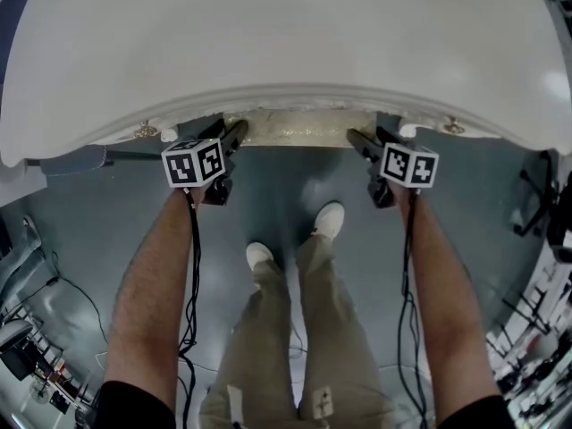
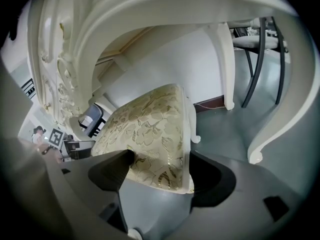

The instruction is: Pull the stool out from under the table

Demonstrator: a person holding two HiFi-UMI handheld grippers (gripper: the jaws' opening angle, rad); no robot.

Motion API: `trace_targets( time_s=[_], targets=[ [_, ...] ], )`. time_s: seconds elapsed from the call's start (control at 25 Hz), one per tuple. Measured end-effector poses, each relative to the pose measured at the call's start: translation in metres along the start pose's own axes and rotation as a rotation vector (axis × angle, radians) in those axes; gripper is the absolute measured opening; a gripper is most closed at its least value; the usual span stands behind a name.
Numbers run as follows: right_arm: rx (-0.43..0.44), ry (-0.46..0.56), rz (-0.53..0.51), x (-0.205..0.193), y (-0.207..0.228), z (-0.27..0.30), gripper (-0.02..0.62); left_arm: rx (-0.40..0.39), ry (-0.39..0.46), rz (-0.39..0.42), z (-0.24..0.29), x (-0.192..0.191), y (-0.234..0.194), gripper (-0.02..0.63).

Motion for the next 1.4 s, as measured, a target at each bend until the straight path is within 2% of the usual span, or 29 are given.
trace_targets(
  time_s=[0.24,0.44,0.68,1.04,1.4],
  targets=[
    [-0.028,-0.028,-0.034,-0.006,-0.005,-0.005,0.342,0.008,-0.033,0.031,-0.001,0.001,0.003,0.219],
    [-0.054,-0.013,-0.049,-0.020,-0.008,-0.012,0.342,0.016,-0.032,0.053,-0.004,-0.005,0.006,0.209],
    [-0.061,-0.023,-0.042,-0.030,-0.004,-0.023,0.341,0.003,-0.045,0.042,-0.010,-0.019,0.015,0.199],
    [-0.092,-0.029,0.011,-0.072,-0.010,-0.052,0.341,-0.040,-0.123,0.094,-0.021,-0.034,0.020,0.199],
    [-0.124,-0.066,0.019,-0.118,-0.019,-0.080,0.341,-0.036,-0.173,0.085,-0.060,-0.084,0.030,0.199]
  ],
)
Point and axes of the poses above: the fingertips, and each gripper's own axes: z forward along the fingers, y to its right, x out of its top, the point moved 7 cm from there along -z, backward along the fingers, and after that the axes turned 9 degrees about y, right-handed, at the moved point
